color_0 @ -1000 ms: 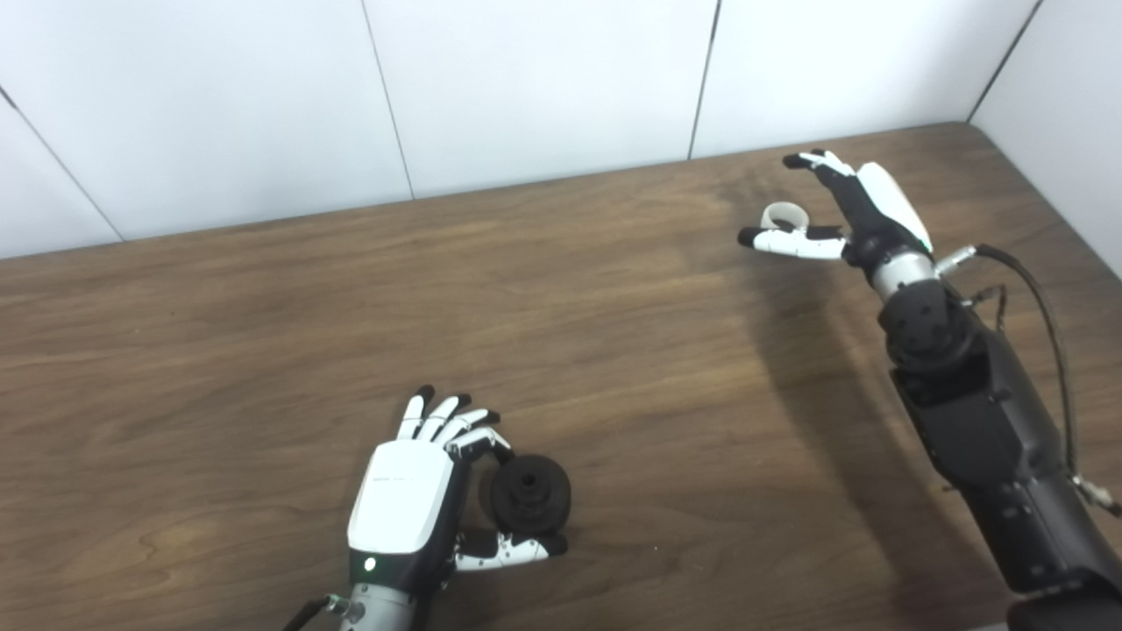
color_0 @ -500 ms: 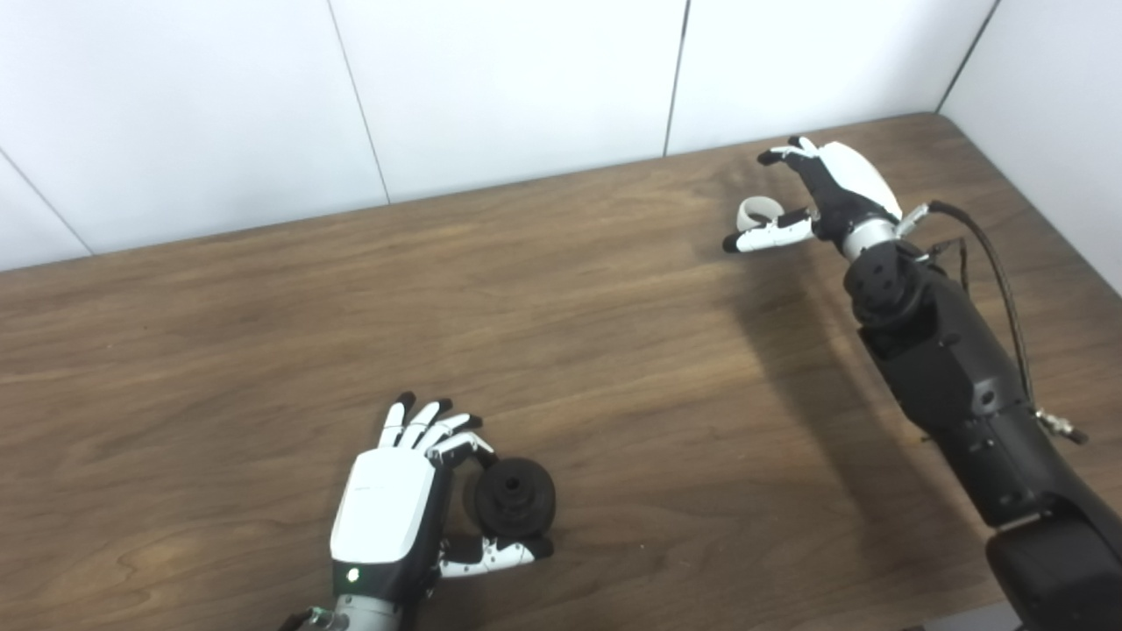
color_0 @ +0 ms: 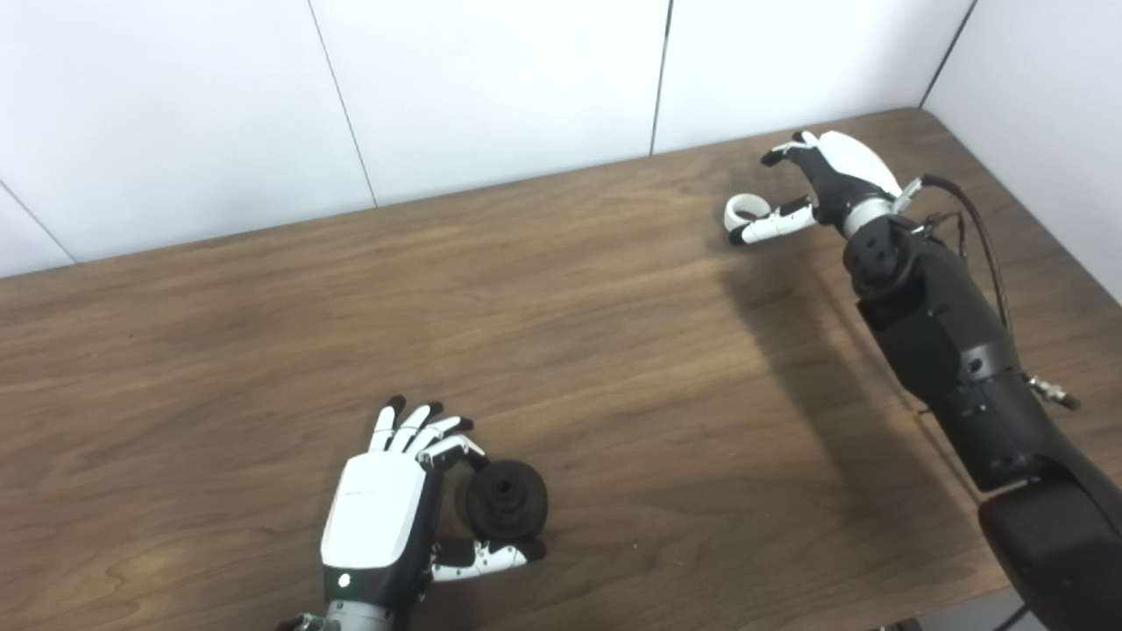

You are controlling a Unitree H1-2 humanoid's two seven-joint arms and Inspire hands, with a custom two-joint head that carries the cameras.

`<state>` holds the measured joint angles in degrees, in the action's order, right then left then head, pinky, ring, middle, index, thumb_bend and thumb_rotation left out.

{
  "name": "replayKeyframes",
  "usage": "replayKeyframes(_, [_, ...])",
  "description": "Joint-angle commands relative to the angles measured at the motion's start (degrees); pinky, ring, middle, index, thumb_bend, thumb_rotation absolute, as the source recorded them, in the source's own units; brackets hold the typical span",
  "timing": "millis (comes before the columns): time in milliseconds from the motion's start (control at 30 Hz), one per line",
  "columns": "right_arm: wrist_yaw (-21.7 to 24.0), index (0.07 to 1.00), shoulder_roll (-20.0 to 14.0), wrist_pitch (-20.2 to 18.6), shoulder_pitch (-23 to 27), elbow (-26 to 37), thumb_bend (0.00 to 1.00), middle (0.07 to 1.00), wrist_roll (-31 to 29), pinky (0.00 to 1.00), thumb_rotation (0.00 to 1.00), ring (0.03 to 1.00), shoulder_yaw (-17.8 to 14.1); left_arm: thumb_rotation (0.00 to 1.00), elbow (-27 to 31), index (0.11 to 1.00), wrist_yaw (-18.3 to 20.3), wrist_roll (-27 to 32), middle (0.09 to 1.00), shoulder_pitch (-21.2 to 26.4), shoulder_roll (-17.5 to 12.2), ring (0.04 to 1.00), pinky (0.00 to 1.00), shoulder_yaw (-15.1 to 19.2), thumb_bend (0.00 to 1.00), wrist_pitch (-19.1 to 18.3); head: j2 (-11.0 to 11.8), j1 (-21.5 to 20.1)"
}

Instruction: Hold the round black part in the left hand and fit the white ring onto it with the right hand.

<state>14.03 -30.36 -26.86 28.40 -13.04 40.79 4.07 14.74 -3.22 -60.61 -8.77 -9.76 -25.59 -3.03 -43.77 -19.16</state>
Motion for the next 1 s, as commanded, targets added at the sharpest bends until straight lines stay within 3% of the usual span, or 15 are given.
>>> replayKeyframes(0, [-0.05, 0.812, -1.31, -0.05, 3.26, 0.70, 0.81, 0.988, 1.35, 0.96, 0.36, 1.000, -1.00, 0.06, 0.31, 0.486, 2.55, -1.13, 0.784, -1.21, -1.61, 0.891, 1.00, 0.17, 0.52, -0.54, -0.16, 0.01])
replayKeyframes(967, [-0.37, 0.749, -1.01, -0.02, 5.42, -3.12, 0.80, 0.950, 2.71, 0.88, 0.33, 0.986, 0.71, 0.06, 0.93, 0.486, 2.85, -0.95, 0.785, -1.91, -1.35, 0.895, 1.00, 0.52, 0.52, -0.27, 0.34, -0.37])
